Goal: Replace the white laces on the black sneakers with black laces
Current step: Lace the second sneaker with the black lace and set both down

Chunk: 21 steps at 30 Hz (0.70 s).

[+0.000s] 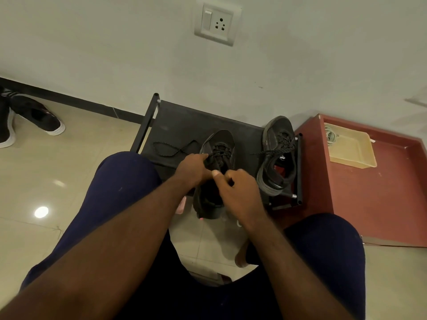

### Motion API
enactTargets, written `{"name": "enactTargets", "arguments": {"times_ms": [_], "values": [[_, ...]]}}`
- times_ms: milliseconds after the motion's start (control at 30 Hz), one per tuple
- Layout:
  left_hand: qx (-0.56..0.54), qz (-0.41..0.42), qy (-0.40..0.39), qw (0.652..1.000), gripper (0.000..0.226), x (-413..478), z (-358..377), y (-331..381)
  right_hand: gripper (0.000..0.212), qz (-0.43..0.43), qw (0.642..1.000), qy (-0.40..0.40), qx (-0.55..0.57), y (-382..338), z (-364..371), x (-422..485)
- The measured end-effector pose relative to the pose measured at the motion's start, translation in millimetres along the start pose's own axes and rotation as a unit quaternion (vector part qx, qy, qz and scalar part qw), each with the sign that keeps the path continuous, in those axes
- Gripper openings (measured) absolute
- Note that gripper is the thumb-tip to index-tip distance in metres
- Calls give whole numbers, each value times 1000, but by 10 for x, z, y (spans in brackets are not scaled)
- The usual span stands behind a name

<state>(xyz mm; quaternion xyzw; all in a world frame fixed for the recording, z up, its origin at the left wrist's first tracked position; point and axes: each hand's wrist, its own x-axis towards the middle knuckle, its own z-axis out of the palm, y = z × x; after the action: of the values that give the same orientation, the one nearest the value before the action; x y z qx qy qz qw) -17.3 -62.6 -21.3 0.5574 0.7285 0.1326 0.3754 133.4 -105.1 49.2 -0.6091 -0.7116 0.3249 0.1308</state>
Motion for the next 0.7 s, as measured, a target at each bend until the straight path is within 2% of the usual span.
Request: {"name": "enactTargets", "arguments": {"times_ms": [67,133,200,267,333,400,467,567,700], "values": [[-46,1,27,999,49,-36,-6,34,51,43,999,16,0,190,-8,40],[-44,-5,18,999,63,-37,-5,42,52,84,996,2,17,333,-44,79],[-54,-23,-7,998,80,-37,-27,52,46,103,995,3,20,430,-74,91],[-120,-41,-35,991,83,-25,-49,32,33,111,993,11,31,470,-97,95],[-210,-60,-74,973,73,-10,-82,21,13,131,988,21,75,463,-122,98],[-255,-62,-92,960,36,1,-104,10,16,140,984,41,105,471,-115,114],[-235,-61,-38,969,34,57,-95,-10,12,124,986,46,103,448,-99,145],[-95,-55,37,993,24,135,-59,-24,24,102,990,14,99,357,-43,233],[17,-43,66,997,24,278,-14,-50,31,89,996,-10,-12,272,8,409]]}}
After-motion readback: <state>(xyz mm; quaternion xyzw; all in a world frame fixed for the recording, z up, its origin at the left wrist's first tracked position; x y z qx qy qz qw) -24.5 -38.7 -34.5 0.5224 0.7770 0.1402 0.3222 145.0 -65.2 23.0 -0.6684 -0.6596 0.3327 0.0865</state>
